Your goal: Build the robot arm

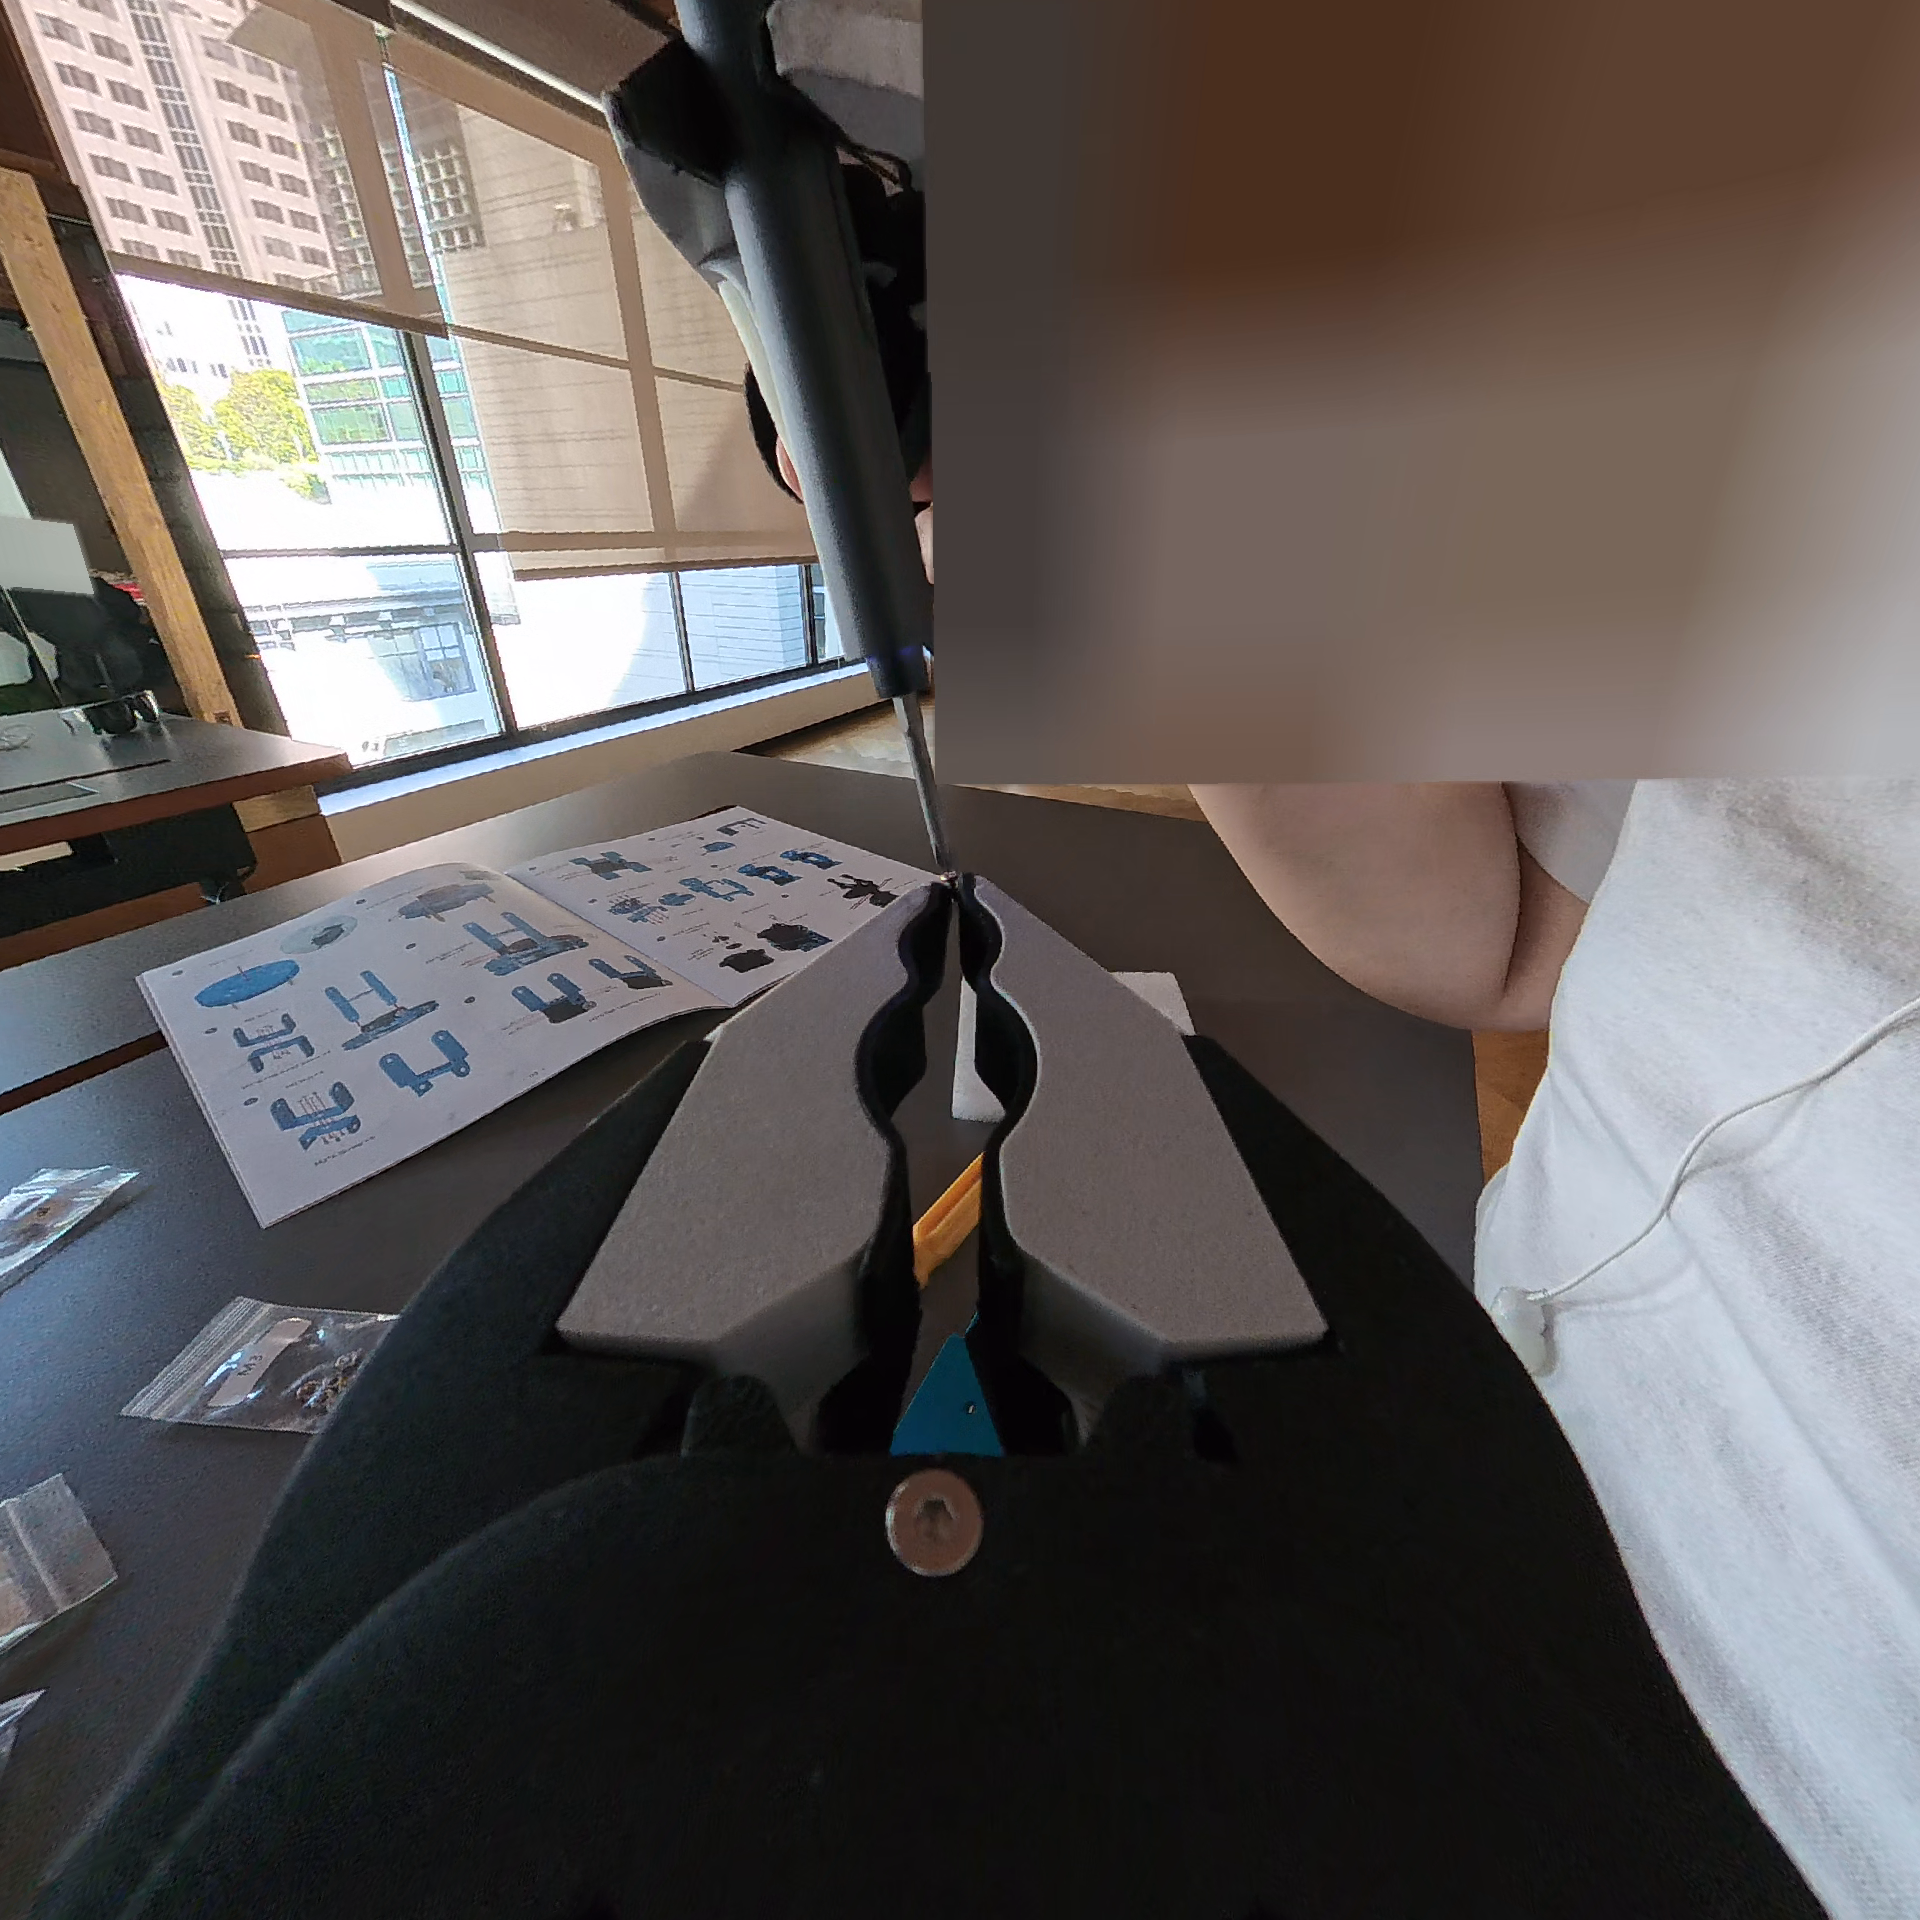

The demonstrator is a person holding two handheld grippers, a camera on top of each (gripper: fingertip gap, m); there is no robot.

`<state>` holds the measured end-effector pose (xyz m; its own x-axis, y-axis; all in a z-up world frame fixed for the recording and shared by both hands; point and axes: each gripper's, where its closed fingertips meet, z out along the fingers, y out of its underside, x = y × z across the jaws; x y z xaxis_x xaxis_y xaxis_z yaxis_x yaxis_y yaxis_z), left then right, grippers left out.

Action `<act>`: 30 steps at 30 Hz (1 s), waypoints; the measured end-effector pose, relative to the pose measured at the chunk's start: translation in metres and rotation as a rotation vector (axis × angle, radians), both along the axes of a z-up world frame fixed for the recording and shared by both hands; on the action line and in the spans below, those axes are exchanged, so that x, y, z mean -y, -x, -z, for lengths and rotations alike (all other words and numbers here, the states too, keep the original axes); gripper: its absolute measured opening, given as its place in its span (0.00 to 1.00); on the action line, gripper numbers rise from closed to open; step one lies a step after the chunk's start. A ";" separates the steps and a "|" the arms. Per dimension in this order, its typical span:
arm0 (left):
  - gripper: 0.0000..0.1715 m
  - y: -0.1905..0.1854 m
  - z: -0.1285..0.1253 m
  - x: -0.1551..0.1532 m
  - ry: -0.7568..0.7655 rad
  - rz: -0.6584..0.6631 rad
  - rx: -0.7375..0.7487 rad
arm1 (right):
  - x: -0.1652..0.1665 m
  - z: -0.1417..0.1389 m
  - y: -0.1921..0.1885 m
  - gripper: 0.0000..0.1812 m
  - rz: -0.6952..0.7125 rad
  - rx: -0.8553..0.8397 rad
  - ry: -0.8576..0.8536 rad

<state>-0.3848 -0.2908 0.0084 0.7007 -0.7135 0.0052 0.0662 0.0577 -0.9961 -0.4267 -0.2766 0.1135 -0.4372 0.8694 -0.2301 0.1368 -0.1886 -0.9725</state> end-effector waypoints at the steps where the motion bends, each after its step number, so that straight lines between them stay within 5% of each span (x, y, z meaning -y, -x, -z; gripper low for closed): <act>1: 0.00 0.000 0.000 0.000 0.000 0.000 -0.001 | 0.000 0.000 0.000 0.09 0.000 0.001 0.000; 30: 0.00 0.004 0.003 -0.006 -0.010 -0.104 -0.049 | -0.011 0.005 0.000 0.10 0.092 -0.010 0.027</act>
<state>-0.3885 -0.2848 0.0052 0.7704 -0.6364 -0.0378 0.0100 0.0714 -0.9974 -0.4268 -0.2652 0.1090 -0.3578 0.8996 -0.2502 0.1078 -0.2264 -0.9681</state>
